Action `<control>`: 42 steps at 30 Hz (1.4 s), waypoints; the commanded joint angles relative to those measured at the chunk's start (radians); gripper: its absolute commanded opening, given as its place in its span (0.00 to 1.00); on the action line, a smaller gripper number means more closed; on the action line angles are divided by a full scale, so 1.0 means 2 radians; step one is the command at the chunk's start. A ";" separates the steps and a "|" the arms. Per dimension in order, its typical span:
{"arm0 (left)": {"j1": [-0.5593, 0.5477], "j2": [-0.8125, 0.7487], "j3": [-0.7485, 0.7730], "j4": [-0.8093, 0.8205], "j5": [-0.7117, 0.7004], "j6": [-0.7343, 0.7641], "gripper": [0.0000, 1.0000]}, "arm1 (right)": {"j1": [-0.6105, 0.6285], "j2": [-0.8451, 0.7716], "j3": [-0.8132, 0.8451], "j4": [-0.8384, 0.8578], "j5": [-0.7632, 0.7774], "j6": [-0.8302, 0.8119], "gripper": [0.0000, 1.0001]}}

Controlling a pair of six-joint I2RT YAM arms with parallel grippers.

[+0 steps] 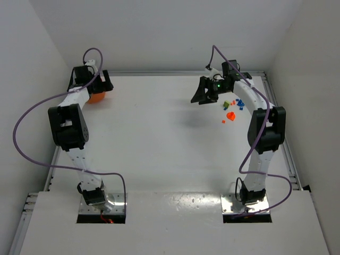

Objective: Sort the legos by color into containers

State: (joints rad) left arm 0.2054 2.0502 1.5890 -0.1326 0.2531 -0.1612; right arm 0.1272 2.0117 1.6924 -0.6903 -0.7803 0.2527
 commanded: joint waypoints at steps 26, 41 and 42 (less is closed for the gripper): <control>0.028 -0.031 0.003 -0.018 -0.050 0.051 0.99 | 0.003 0.001 0.000 0.007 0.000 -0.011 0.66; 0.043 -0.050 -0.001 -0.018 -0.041 0.060 0.99 | 0.003 0.001 0.000 0.007 0.000 -0.011 0.66; 0.043 -0.050 -0.001 -0.018 -0.041 0.060 0.99 | 0.003 0.001 0.000 0.007 0.000 -0.011 0.66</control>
State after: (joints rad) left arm 0.2760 2.0140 1.5913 -0.1864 0.1669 -0.0540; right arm 0.1272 2.0117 1.6924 -0.6903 -0.7769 0.2527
